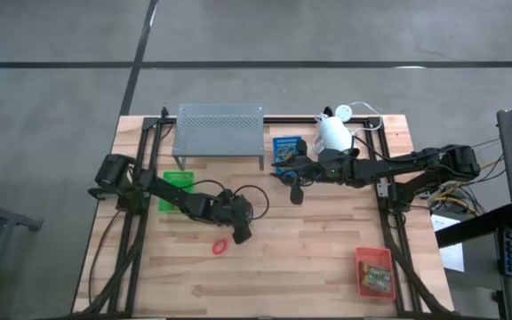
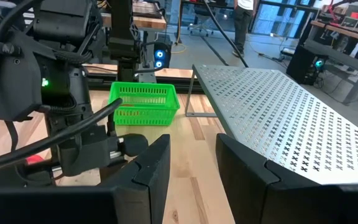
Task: Pick & Place Office Desk Supplies
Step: Put the blue spring keychain into the green bin
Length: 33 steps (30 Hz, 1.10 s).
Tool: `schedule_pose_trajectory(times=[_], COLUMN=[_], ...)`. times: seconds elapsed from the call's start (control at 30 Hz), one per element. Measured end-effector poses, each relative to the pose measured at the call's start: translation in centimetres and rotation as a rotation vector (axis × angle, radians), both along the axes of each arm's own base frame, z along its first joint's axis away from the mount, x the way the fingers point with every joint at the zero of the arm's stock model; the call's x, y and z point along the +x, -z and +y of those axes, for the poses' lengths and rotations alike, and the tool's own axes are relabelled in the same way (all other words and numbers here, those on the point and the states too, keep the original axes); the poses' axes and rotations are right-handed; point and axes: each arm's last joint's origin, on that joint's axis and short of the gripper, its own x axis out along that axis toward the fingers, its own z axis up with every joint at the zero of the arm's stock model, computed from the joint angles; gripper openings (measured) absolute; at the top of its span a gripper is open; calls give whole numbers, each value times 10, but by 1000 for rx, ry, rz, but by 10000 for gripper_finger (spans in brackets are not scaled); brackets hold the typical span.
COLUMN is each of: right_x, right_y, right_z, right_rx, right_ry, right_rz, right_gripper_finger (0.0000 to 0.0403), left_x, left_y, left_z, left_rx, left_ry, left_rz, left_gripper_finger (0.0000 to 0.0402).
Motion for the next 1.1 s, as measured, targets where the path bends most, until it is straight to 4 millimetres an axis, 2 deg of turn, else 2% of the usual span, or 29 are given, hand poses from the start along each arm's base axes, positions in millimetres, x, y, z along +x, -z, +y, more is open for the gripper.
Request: schedule_pose_trajectory(times=[0.23, 0.6, 0.93, 1.1], right_x=[0, 0, 0, 0], right_y=[0, 0, 0, 0], right_z=[0, 0, 0, 0], right_rx=[0, 0, 0, 0], right_ry=[0, 0, 0, 0], right_rz=[0, 0, 0, 0], right_gripper_finger=[127, 127, 127, 127], left_x=[-1, -2, -2, -5], left_y=[1, 2, 1, -7], left_z=[0, 1, 1, 1], left_rx=[2, 9, 5, 8], left_ry=[0, -4, -1, 17], left_rz=[11, 24, 24, 22], left_gripper_finger=[228, 117, 87, 79])
